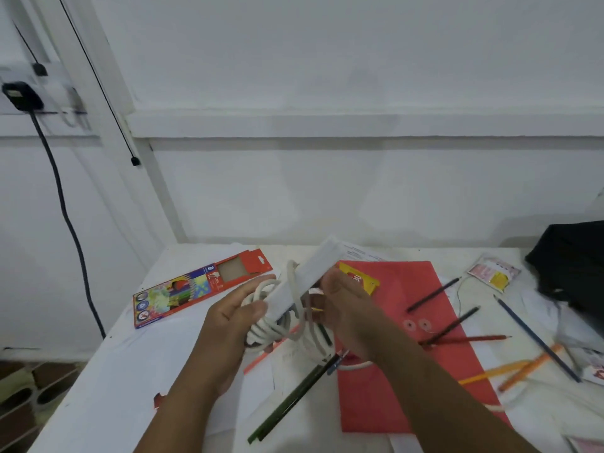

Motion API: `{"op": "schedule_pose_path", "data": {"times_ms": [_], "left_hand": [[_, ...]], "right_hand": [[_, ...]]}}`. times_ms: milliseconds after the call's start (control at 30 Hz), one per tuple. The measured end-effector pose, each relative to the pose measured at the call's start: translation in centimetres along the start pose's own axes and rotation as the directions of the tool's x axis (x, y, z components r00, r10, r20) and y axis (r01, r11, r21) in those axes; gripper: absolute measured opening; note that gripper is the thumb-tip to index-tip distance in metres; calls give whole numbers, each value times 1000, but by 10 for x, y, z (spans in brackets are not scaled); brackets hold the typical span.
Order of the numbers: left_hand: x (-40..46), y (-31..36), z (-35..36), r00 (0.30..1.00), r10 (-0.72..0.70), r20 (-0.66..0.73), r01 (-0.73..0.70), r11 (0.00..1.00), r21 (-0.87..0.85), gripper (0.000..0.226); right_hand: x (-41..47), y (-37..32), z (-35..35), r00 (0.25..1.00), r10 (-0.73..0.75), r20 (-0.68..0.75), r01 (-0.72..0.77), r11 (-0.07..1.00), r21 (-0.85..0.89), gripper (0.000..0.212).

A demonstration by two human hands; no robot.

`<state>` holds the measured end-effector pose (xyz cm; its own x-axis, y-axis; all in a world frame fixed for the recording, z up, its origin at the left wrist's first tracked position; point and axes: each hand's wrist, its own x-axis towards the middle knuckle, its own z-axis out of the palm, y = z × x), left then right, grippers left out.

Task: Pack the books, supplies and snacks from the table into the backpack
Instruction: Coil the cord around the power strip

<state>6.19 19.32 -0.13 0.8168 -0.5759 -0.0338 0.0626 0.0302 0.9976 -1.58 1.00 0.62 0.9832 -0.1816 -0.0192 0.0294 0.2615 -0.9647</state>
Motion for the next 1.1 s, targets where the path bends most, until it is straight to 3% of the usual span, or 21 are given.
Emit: {"op": "schedule_pose_path", "data": {"times_ms": [100,200,267,367,500,733,933,1000,1100], "left_hand": [[-2,4,8,998,34,-61,-34,999,-3,53],[-1,8,11,988,95,-123,-82,991,109,46],[-1,14,11,986,126,-111,-103,976,193,43],[-3,18,9,995,102,12,-102,966,238,61],[-2,20,13,995,92,45,-101,962,256,62],[0,18,19,994,101,-32,-86,943,322,54],[6,16,24,984,71,-163,-34,975,221,45],[7,12,25,973,90,-214,-38,971,235,35],[10,8,21,937,115,-329,-33,969,243,15]], "right_hand": [[1,-14,4,994,-66,-89,52,987,-153,49],[4,-20,4,988,-150,-33,117,877,-466,43],[4,-20,5,990,-140,-2,113,807,-579,48],[2,-19,3,994,-96,53,106,718,-688,67],[-1,-20,8,996,-43,74,82,722,-687,35],[-2,-6,3,988,-145,43,133,694,-708,51],[-10,-2,-2,982,-162,94,181,704,-687,10],[-10,-4,-2,982,-188,23,148,687,-711,15],[-9,-9,-5,987,-153,-42,50,550,-833,33]]}}
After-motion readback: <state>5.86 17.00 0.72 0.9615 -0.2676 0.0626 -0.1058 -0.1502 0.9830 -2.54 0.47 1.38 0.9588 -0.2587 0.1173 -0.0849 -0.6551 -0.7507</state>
